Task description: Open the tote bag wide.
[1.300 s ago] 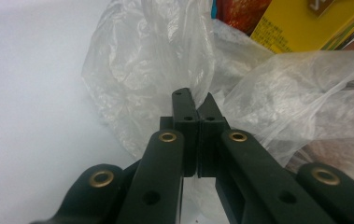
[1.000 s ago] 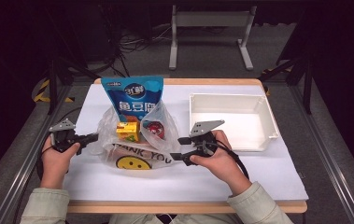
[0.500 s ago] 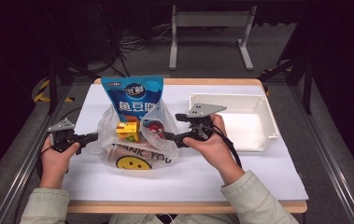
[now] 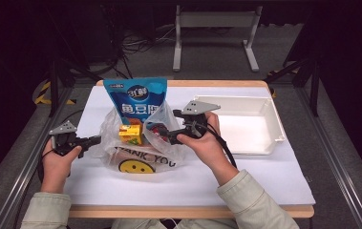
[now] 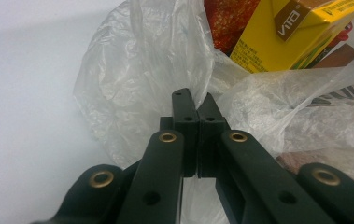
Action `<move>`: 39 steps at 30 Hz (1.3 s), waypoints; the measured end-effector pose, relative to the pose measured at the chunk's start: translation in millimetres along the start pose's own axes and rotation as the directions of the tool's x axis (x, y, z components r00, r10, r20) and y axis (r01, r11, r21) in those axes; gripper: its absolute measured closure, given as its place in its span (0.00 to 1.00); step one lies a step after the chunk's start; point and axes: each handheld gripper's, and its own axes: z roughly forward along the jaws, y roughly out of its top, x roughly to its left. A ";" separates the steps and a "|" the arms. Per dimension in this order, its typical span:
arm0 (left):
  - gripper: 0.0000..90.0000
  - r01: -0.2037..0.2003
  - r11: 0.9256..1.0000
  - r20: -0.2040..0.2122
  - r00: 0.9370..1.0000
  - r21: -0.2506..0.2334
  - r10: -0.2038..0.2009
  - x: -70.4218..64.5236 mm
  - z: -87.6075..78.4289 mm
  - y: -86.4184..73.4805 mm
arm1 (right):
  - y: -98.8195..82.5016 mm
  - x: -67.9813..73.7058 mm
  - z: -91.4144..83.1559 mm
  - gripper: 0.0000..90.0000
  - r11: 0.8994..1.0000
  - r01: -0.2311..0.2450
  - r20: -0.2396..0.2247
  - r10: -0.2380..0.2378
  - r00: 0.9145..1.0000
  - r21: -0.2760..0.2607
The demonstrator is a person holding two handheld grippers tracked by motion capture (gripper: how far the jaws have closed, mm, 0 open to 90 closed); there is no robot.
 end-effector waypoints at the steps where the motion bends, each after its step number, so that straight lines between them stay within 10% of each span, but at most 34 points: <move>1: 0.99 0.000 1.000 0.000 1.000 -0.001 0.000 -0.1 0.2 -0.1 | -0.1 -0.8 1.8 0.16 1.000 -0.004 0.004 0.004 1.000 -0.002; 7: 0.99 0.000 1.000 0.004 1.000 -0.001 0.000 -0.5 0.7 -0.1 | -2.9 -5.9 8.4 0.23 0.999 -0.034 0.003 0.034 0.999 0.006; 10: 0.99 -0.003 1.000 0.004 1.000 0.002 0.003 -0.5 0.7 -0.1 | -4.5 -7.1 8.9 0.47 0.999 -0.015 -0.001 0.015 1.000 0.032; 11: 0.99 -0.009 1.000 0.004 1.000 0.004 0.009 -0.1 0.5 -0.1 | -5.7 -7.3 5.6 0.78 0.999 0.027 -0.008 -0.027 1.000 0.040; 14: 0.99 -0.005 1.000 0.003 1.000 0.005 0.005 -0.2 0.4 -0.5 | -7.7 -6.1 1.2 0.98 0.997 0.060 0.011 -0.061 0.998 0.056; 39: 0.99 0.008 0.997 -0.027 1.000 0.073 -0.006 3.1 14.8 -5.1 | -52.5 -9.3 13.2 1.00 0.963 0.030 0.086 -0.055 0.995 0.268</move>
